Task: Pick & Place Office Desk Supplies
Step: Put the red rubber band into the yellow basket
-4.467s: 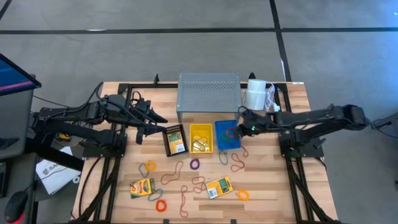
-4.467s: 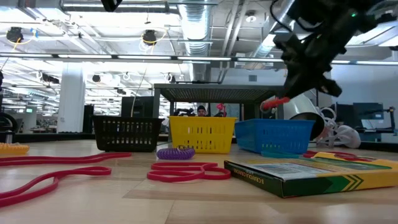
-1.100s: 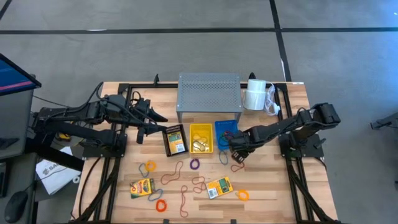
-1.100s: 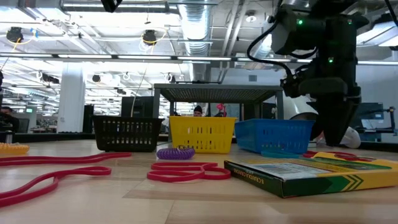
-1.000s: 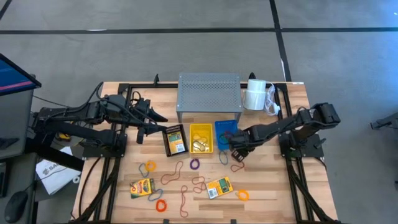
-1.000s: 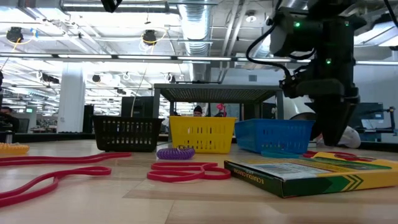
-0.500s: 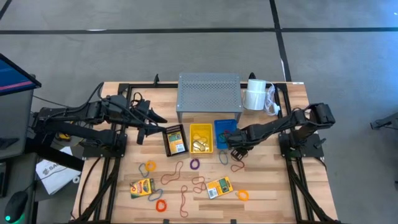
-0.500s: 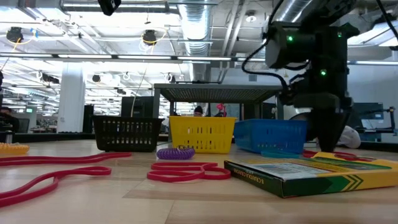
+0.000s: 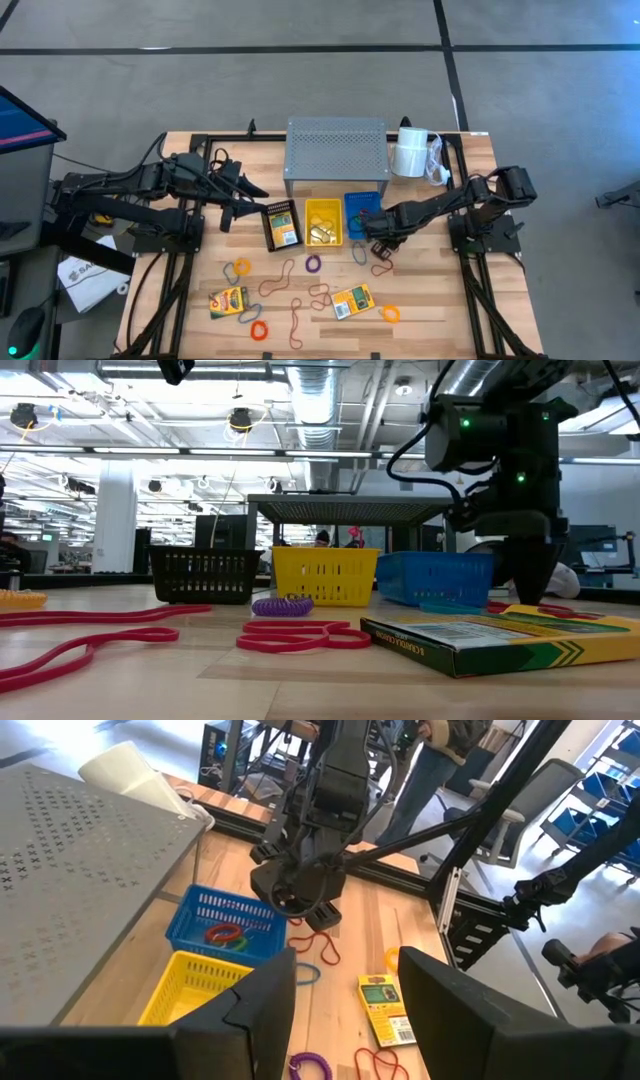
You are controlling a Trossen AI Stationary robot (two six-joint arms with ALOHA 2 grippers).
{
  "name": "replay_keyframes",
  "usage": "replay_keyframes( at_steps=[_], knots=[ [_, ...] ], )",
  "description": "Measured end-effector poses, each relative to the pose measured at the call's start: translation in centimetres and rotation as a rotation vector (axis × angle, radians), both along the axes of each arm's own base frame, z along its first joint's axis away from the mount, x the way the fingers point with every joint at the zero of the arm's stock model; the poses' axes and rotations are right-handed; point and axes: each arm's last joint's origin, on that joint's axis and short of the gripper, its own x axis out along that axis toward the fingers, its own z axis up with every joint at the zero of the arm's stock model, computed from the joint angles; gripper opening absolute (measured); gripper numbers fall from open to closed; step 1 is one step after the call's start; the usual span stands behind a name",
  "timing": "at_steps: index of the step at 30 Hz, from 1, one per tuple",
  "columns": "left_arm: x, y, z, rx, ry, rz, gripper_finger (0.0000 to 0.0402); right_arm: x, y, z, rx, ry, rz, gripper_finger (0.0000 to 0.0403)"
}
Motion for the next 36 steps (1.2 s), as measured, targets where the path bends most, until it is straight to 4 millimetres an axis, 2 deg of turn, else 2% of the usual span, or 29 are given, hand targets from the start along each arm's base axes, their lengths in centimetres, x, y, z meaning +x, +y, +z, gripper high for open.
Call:
replay_keyframes(
  at_steps=[2, 10, 15, 24, 31, 36],
  knots=[
    [0.0, 0.0, 0.0, 0.001, 0.000, 0.000, 0.0172, 0.0, 0.1, 0.0, 0.004, -0.001, 0.019, 0.0009],
    [0.0, 0.0, 0.0, 0.001, 0.000, 0.000, 0.0172, -0.1, 0.3, 0.1, 0.032, -0.006, 0.024, 0.0004],
    [0.0, 0.0, 0.0, 0.001, 0.000, -0.001, 0.0172, -0.6, 0.7, 1.1, 0.067, -0.023, 0.010, 0.0002],
    [0.0, 0.0, 0.0, 0.001, 0.000, -0.002, 0.0172, -3.1, 1.9, 5.8, 0.102, -0.145, 0.000, 0.0001],
    [0.1, 0.0, 0.0, 0.034, -0.002, -0.011, 0.0172, -5.8, 2.8, 10.5, 0.213, -0.389, -0.053, 0.0000],
    [1.5, 0.0, -0.2, 0.087, -0.019, -0.027, 0.0172, -6.5, 3.0, 13.3, 0.285, -0.635, -0.074, 0.0000]
  ],
)
